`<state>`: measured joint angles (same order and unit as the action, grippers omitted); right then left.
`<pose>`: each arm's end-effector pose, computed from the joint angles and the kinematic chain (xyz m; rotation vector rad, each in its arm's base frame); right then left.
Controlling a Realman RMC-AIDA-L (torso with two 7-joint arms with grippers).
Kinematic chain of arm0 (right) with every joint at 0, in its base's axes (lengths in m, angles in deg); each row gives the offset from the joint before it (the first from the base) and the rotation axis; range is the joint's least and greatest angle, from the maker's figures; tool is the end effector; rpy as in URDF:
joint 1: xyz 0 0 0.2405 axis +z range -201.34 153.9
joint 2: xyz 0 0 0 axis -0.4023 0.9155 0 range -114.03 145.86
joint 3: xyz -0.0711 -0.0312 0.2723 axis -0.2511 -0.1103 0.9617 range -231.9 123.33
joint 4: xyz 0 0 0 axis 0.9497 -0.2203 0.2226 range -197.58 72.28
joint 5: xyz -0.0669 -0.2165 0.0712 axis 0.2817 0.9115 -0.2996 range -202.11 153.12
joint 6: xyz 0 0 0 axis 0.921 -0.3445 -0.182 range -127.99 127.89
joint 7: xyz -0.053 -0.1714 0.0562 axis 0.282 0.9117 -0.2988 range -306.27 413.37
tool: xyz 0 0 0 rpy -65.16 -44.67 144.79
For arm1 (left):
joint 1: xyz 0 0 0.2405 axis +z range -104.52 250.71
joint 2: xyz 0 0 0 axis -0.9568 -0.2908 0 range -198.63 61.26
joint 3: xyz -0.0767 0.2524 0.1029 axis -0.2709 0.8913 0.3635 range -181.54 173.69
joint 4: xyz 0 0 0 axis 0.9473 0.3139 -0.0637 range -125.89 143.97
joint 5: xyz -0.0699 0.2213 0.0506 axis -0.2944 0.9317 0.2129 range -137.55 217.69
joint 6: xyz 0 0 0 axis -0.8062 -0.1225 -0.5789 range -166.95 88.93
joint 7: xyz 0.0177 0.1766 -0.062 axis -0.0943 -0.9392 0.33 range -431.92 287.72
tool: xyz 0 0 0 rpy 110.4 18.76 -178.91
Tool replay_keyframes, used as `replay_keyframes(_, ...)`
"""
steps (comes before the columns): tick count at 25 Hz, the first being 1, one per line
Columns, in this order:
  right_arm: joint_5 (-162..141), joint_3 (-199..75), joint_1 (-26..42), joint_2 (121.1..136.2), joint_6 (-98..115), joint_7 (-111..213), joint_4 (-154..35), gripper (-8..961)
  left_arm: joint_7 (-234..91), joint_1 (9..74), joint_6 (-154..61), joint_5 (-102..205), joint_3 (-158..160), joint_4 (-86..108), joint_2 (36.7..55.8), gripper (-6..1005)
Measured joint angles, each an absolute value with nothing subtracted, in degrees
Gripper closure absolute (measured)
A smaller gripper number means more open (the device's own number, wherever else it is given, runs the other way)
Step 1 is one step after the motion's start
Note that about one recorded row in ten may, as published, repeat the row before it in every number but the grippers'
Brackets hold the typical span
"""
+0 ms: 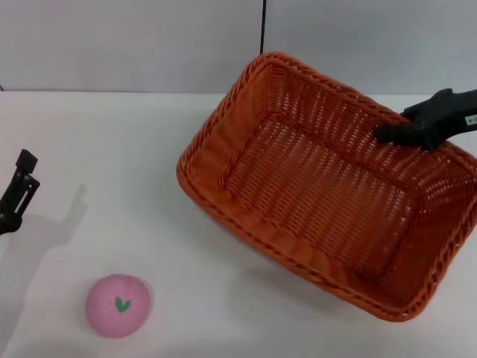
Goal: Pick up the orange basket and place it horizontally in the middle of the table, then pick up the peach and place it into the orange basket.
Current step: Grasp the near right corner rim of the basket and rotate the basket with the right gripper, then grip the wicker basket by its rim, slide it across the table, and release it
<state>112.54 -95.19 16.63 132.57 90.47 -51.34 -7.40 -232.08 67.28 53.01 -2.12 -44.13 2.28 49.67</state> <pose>0.2509 0.4394 0.0054 -2.7507 0.7217 0.1258 -0.3926 0.2442 -0.0346 -1.6105 -0.5577 -0.9173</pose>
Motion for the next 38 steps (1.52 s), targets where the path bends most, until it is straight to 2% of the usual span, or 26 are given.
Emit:
replay_keyframes(6,112.52,-97.53,16.55,132.15,92.89,-44.8,-2.11,804,-231.91,68.37,54.59,-2.15,-42.76,2.46,49.61,189)
replay_keyframes(11,111.59,-97.88,16.7,132.37,93.76,-38.67,2.05,804,-232.03,69.53,57.48,-2.12,-39.28,3.05,49.53,189)
replay_keyframes(26,108.07,-101.16,22.36,131.48,90.44,-25.29,-8.52,803,-232.11,72.95,62.31,-2.11,-34.23,2.5,49.85,189)
replay_keyframes(38,108.21,-105.88,21.99,133.07,85.12,-19.41,-8.94,803,-231.66,73.91,63.23,-2.12,-32.18,2.12,49.98,190)
